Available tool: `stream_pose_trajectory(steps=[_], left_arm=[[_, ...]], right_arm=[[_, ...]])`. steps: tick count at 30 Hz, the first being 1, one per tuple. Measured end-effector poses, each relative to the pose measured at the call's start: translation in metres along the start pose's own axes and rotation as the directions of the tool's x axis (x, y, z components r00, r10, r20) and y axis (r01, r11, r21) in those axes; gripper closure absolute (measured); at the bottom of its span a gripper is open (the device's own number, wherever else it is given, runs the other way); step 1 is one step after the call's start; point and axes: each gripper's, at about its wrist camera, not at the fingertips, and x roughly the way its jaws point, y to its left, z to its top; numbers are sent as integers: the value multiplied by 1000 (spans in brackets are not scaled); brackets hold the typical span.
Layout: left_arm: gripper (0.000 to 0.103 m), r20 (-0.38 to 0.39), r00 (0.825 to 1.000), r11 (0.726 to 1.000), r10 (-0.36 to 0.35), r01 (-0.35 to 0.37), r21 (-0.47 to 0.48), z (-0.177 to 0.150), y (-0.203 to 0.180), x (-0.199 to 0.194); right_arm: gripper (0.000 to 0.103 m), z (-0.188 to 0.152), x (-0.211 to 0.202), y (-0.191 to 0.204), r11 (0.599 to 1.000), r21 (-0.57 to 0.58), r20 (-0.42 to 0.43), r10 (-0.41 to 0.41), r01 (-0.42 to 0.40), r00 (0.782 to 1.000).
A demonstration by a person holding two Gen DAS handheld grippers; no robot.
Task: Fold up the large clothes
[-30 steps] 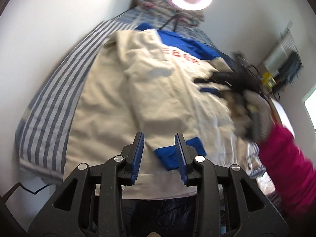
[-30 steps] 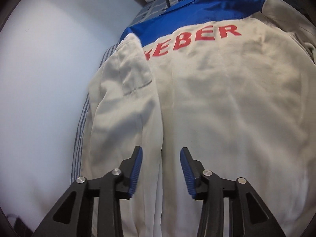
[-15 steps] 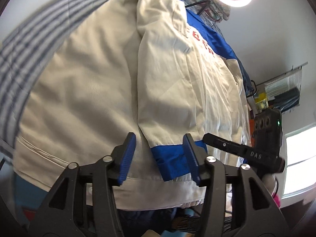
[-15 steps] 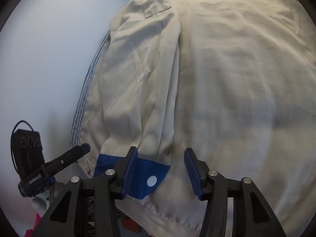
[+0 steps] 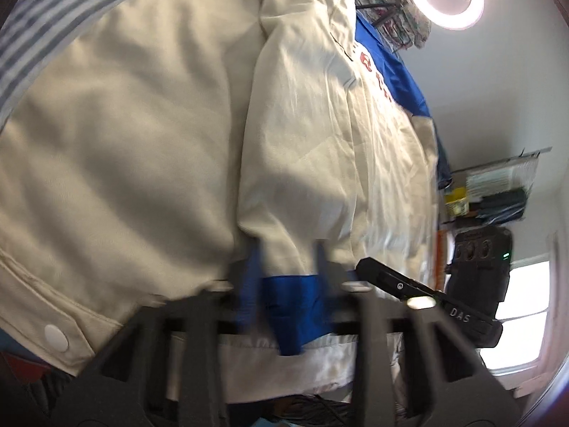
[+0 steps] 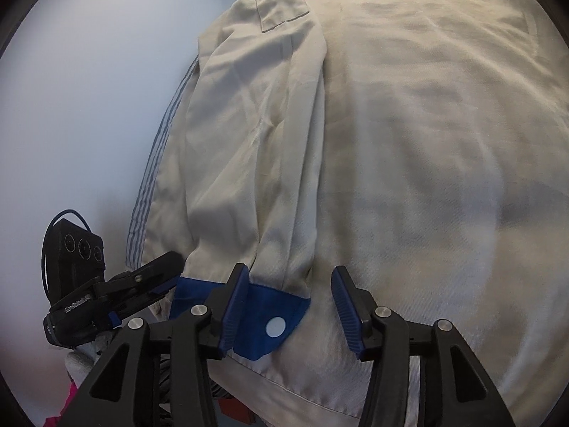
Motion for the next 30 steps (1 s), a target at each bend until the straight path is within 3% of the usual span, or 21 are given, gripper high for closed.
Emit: stream_pose_trajectory(steps=[6,15,19,22,25,30], left_arm=[[98,67,995,993,76,-82,84,0,-4,-25],[99,203,964,971,173,-201,126,-8,21,-114],[99,197,952,960,234,-259,111,-12,45,-119],[99,167,947,955,274,-289,74,-12,65,-108],[99,174,949,958,263,-279,70,-18,68,-109],[99,242,933,948,266,-299,110,-22,58,-125]], right_arm=[[86,-5,11,18,998,2,-27,61,-61,998],[89,-22,40,102,974,-139,-132,158,-177,978],[90,-33,63,130,958,-255,-177,86,-130,980],[89,-35,81,132,957,-276,-202,39,-95,979],[89,-36,78,137,951,-297,-186,29,-84,982],[89,-39,72,150,940,-325,-184,44,-104,982]])
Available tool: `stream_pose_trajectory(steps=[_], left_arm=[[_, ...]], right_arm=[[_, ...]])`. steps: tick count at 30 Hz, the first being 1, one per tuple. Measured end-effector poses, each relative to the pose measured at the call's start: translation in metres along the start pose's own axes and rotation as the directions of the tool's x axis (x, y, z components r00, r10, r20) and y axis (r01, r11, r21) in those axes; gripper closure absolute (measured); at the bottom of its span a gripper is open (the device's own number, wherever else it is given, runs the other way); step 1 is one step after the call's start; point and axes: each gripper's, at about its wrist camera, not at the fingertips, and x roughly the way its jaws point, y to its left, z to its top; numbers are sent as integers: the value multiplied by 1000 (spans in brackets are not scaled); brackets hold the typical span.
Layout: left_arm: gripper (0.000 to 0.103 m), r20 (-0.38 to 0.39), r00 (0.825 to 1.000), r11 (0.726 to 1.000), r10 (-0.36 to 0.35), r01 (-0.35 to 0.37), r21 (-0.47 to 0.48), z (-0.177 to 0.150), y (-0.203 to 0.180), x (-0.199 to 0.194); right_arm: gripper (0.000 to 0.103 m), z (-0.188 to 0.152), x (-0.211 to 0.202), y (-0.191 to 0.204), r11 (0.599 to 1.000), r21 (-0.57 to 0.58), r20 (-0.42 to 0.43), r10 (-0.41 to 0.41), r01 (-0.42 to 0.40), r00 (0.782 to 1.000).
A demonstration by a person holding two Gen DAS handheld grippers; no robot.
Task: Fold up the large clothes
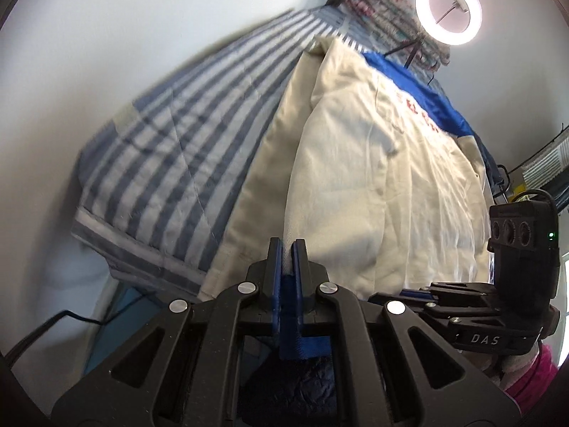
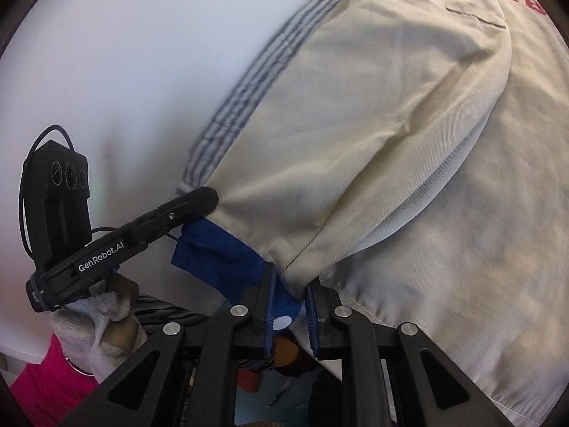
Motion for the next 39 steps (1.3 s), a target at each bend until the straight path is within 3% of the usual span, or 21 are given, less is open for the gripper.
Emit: stream_pose_trajectory(steps=[5,10,15,18,22,28,34,37,39], left_arm=[[99,-29,999,999,46,-46,-4,-5,2,10],[99,-23,999,999,48,-48,-21,-9,5,12],[99,31,997,997,75,-74,-14,-14,-1,8],[99,34,998,997,60,-58,-56,-16,2,11],[99,49,998,996,49,-45,-82,-16,4,8],[99,71,997,993,34,-26,-115,-13,6,3],[99,59,998,989,18,-9,-146,-12,12,6],[99,54,998,989,18,-10,-150,-10,14,8],[99,46,999,988,20,-13,-151,-10,17,11]], right_arm=[[77,5,-12,2,995,-78,-88,-69,62,994],[71,45,-77,6,981,-131,62,-133,140,989],[71,116,-111,15,942,-156,217,-261,297,941],[70,166,-116,14,920,-168,254,-306,354,917],[70,231,-102,14,891,-177,281,-361,418,889],[70,326,-67,-5,895,-147,236,-381,420,894],[70,382,-8,-18,850,-207,182,-454,485,872],[70,395,17,-22,794,-271,164,-518,543,839],[70,399,29,-29,783,-284,144,-536,554,832]])
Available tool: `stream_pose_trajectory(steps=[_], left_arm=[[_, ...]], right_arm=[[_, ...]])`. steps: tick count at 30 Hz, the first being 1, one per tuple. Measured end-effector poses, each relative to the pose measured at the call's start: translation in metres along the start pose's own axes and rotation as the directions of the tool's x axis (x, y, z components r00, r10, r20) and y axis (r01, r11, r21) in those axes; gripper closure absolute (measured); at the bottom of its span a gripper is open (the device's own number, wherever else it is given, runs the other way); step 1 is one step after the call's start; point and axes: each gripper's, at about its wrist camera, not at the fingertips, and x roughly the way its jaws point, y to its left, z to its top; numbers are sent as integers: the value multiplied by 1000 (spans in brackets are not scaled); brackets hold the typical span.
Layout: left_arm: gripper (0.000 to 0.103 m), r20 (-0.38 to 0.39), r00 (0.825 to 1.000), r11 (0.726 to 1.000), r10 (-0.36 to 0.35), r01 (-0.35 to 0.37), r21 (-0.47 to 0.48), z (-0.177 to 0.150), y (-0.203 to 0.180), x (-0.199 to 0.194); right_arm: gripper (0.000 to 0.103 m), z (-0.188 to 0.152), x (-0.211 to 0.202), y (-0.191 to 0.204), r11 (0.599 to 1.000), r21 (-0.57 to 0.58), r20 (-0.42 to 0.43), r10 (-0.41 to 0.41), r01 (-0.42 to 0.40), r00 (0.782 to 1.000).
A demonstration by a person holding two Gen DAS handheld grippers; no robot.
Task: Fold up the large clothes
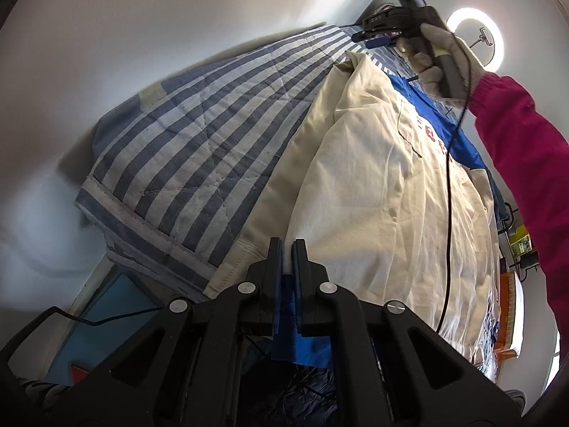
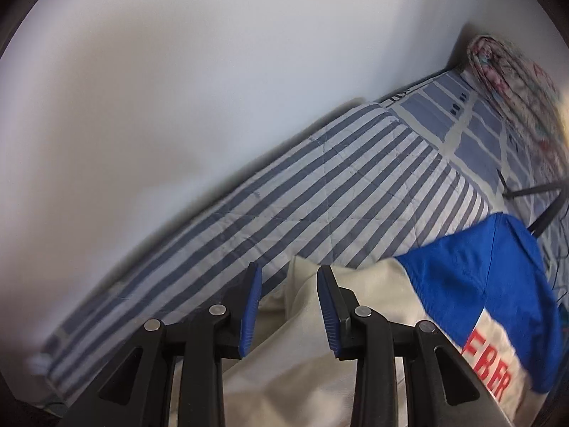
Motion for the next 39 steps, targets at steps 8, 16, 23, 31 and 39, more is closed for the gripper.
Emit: stream_pose_trajectory(steps=[8,16,23,31,39], left_arm=[[99,8,1000,999,22,-22,39,-3,-7,2],[99,32,998,999,51,-52,6,-4,7,-5],[99,3,994,994,112,-112,13,-6,12,7],[99,12,993,993,115,-115,34,-6,10,0],[99,47,996,996,76,-78,33,-4,13,-24]], right_arm=[[71,-1,33,-5,998,-47,-48,-46,44,998],[100,3,22,-9,997,-4,18,-76,76,997],[103,18,45,-16,991,125,50,-47,40,998],[87,-23,-31,-34,972,200,230,74,-122,970],[86,-144,-44,-16,955,227,133,162,-189,978]])
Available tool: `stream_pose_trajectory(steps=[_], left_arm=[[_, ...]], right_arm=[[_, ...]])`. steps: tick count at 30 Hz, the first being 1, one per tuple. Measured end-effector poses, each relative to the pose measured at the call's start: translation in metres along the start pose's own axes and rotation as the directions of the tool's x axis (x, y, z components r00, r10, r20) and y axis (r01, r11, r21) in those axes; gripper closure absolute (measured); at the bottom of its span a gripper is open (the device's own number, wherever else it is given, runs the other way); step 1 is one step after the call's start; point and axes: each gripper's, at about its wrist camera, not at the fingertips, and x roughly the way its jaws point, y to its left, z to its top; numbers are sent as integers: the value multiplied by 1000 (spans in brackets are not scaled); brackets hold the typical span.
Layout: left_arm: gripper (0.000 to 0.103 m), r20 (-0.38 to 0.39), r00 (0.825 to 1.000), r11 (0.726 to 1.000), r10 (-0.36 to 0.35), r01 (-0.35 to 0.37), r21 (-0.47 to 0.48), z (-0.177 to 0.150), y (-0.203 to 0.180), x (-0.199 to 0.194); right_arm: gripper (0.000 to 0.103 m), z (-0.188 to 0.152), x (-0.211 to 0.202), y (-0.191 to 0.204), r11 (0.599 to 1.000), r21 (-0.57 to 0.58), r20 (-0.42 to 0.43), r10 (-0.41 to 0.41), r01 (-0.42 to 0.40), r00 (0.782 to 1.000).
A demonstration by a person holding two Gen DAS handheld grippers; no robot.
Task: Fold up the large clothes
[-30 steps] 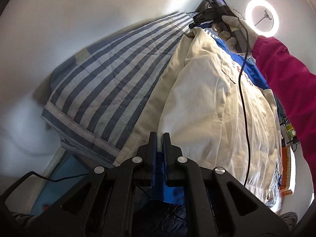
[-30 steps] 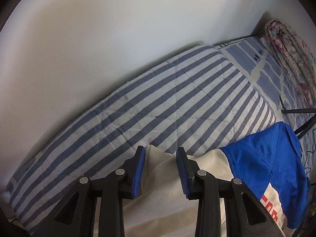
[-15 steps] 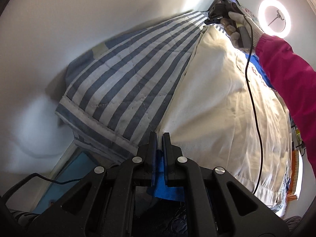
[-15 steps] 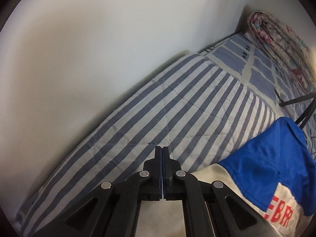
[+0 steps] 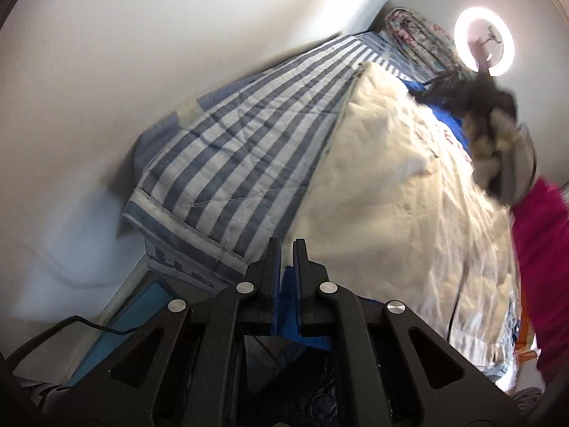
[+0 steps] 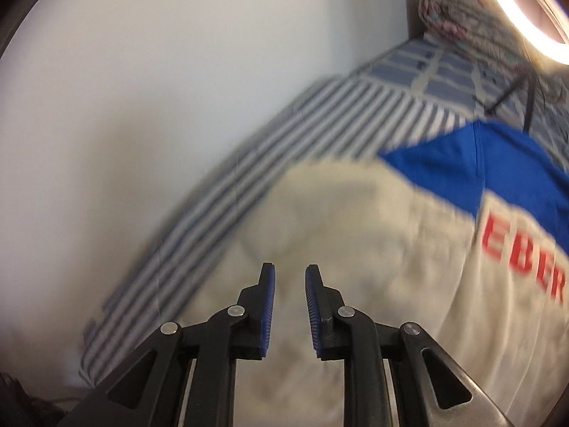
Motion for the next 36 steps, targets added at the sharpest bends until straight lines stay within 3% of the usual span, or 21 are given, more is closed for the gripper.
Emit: stream_pose_trajectory(steps=[5,7,10,12,15,16,21,24,27,29,33,36], left_arm=[[99,-15,999,996,-40,41,82,4,-19,-12],[99,-30,998,993,-59,61,98,9,-25,-14],[98,-69,992,988,-103,110,109,18,-33,-13],[95,-102,987,984,-122,134,119,25,-36,-9],[62,-118,984,983,-130,144,118,33,-39,-5],[59,-111,987,983,-120,134,127,35,-39,-3],[59,-116,992,993,-59,70,98,42,-31,21],[59,-169,981,995,-90,94,16,43,-18,35],[59,-171,980,994,-102,105,7,44,-17,38],[59,-171,980,994,-103,109,26,45,-20,39],[59,-188,971,989,-148,145,-29,45,-11,46],[59,-198,961,979,-195,177,-102,46,2,53]], right_arm=[[79,-23,50,19,1000,12,-72,-4,5,997],[78,-24,58,27,999,-22,-35,-44,44,998],[76,-22,45,19,996,84,-51,45,-41,998],[75,-34,17,18,988,117,-5,99,-98,995],[75,-71,-23,36,990,20,12,140,-140,990],[75,-88,-35,43,991,-14,21,137,-137,990],[74,-157,-56,66,980,-31,46,200,-199,979],[74,-188,-48,83,980,-49,8,191,-190,982],[74,-212,-29,100,983,-101,-48,151,-155,987],[74,-216,-30,104,984,-124,-26,127,-129,992],[74,-212,-48,85,970,22,8,241,-241,970],[74,-212,-61,76,961,46,43,270,-272,962]])
